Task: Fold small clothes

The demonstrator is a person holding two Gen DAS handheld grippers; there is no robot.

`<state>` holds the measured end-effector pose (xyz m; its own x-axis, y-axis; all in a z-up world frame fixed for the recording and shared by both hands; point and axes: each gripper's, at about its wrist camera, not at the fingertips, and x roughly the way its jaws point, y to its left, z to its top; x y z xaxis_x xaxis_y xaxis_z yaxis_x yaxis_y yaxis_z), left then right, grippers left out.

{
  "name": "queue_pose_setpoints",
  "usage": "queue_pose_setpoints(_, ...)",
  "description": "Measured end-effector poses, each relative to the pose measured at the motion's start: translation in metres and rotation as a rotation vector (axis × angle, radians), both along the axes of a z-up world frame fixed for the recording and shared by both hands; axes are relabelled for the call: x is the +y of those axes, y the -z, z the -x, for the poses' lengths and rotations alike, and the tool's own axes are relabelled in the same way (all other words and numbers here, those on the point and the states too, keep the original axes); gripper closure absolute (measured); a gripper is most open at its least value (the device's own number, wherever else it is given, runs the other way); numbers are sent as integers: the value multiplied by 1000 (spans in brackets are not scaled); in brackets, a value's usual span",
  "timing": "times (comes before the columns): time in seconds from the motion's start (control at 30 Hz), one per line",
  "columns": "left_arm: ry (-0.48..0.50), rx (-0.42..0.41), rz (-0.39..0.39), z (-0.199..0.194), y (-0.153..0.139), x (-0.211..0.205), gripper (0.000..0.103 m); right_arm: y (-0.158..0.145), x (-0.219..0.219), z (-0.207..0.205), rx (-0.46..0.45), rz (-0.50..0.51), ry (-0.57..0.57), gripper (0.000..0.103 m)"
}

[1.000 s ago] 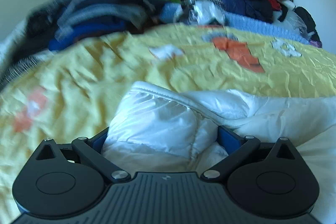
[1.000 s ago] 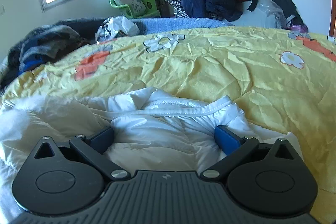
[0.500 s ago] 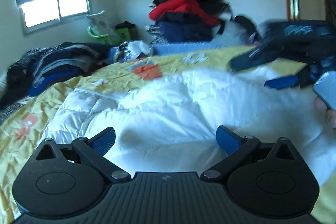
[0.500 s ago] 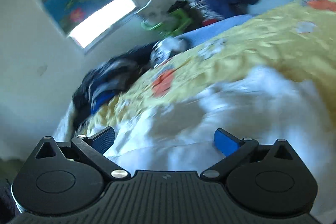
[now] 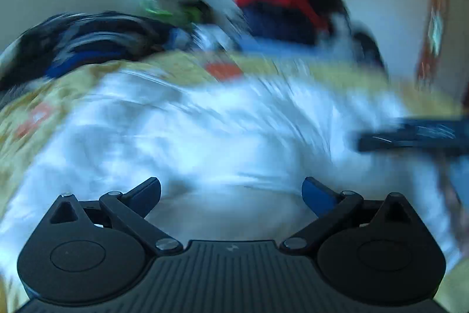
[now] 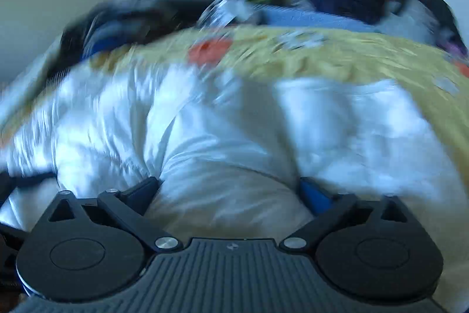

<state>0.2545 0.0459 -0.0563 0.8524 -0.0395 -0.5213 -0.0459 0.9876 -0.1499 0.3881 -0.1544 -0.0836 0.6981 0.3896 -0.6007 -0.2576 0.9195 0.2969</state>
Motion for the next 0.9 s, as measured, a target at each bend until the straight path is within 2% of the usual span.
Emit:
queue_pose_setpoints(0.07, -44, -51, 175, 34, -11, 37, 0, -14, -40, 38, -3, -216, 35, 3)
queue_pose_setpoints(0.13, -127, -64, 341, 65, -11, 76, 0, -16, -84, 87, -12, -376, 85, 0)
queue_pose_setpoints(0.2, -236, -54, 478, 91, -3, 113, 0, -6, -123, 133, 2, -477, 183, 1)
queue_pose_setpoints(0.3, -452, -70, 682, 125, 11, 169, 0, 21, -171, 191, 79, -614, 376, 1)
queue_pose_setpoints(0.37, -513, -53, 797, 132, 21, 191, 0, 37, -186, 211, 105, -674, 424, 1)
queue_pose_setpoints(0.47, -515, -32, 884, 125, 34, 193, 0, 44, -189, 216, 88, -707, 447, 0)
queue_pose_setpoints(0.57, -502, -22, 1011, 125, 48, 184, 0, 48, -178, 196, 94, -733, 407, 0)
queue_pose_setpoints(0.63, -495, 3, 1077, 118, 56, 178, 0, 45, -168, 180, 72, -708, 411, 0)
queue_pose_setpoints(0.7, -500, 32, 1073, 114, 56, 171, 0, 43, -158, 170, 69, -679, 397, 0)
queue_pose_setpoints(0.77, -474, 11, 1067, 114, 55, 167, 0, 42, -151, 164, 68, -655, 387, 0)
queue_pose_setpoints(0.83, -448, 27, 1076, 109, 55, 168, 0, 40, -144, 158, 72, -630, 368, 0)
queue_pose_setpoints(0.9, -473, 50, 1078, 99, 57, 169, 0, 37, -141, 152, 77, -598, 362, 0)
